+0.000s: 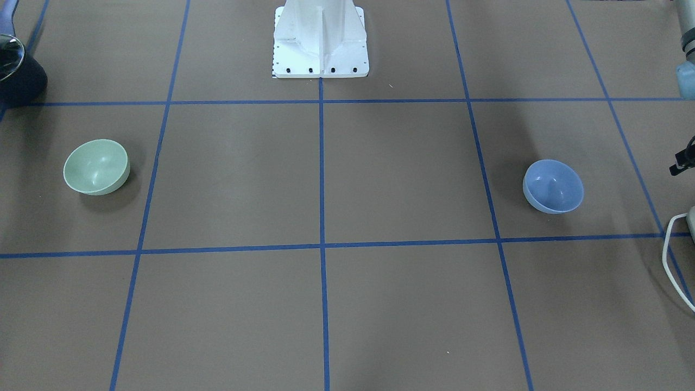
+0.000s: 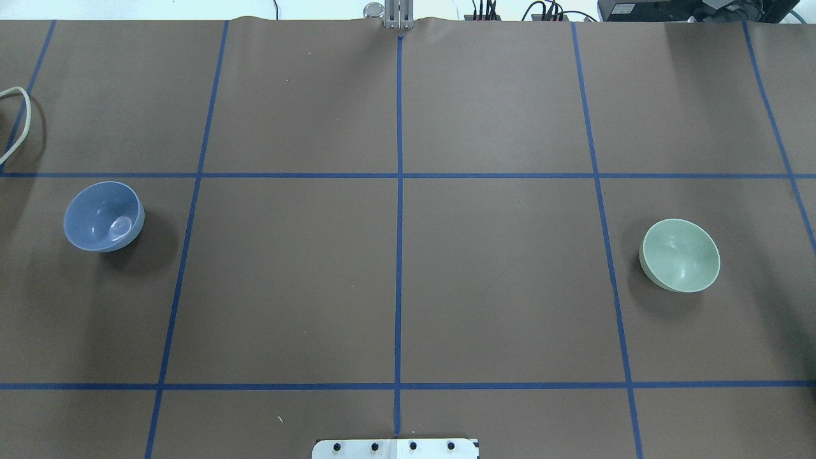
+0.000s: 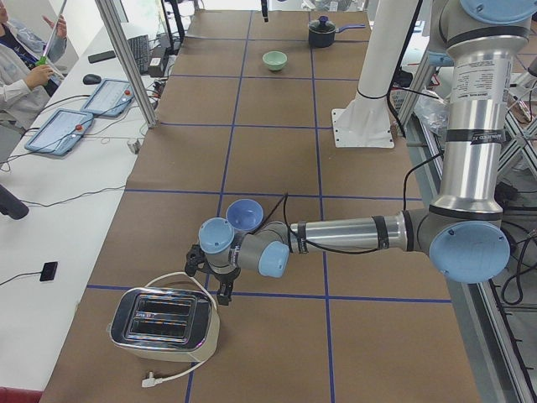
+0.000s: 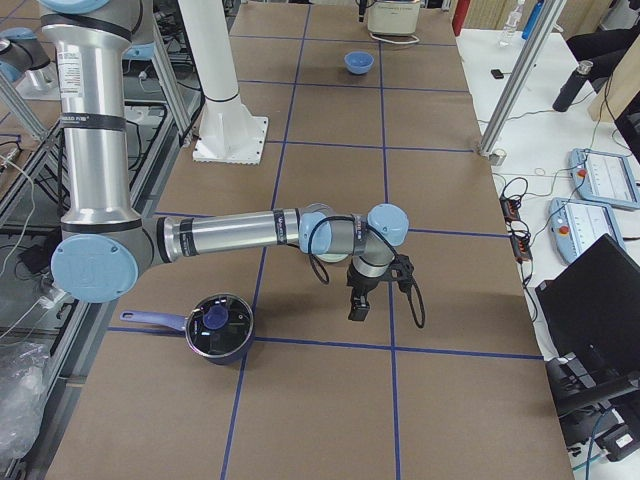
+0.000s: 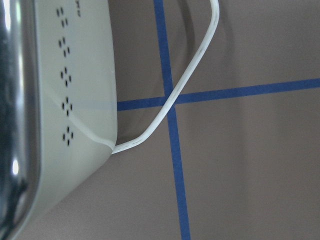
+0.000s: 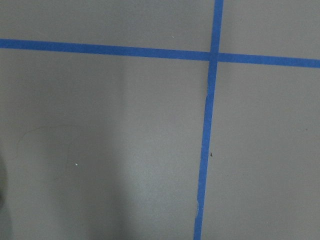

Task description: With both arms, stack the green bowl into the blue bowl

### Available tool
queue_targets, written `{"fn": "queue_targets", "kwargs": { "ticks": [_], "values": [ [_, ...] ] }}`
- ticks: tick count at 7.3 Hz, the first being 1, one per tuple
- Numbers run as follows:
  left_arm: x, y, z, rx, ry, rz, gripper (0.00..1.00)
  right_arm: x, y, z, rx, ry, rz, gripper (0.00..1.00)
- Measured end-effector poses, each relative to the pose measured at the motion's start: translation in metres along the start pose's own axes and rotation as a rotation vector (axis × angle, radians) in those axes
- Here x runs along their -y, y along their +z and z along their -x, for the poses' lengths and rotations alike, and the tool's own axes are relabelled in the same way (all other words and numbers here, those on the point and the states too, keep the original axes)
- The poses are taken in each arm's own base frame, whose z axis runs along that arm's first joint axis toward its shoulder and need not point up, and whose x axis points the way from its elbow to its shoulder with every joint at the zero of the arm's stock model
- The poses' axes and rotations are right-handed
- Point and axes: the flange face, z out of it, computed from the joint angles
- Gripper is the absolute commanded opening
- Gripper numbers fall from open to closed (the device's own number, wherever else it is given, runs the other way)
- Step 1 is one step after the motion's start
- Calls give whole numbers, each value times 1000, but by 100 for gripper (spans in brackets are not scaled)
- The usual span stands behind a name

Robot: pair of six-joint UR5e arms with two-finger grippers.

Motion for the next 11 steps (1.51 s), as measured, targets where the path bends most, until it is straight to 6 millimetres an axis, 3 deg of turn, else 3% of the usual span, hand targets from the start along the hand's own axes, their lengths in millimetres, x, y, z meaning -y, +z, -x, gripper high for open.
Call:
{"fn": "queue_targets", "kwargs": {
  "ticks": [8,11],
  "values": [
    [13,-5,-9,-3,9,-13,100,4,7,-2,-3,2,15,100],
    [28,-1,-50,-26,-39,-20,100,5,8,-1,-3,1,16,100]
  ]
}}
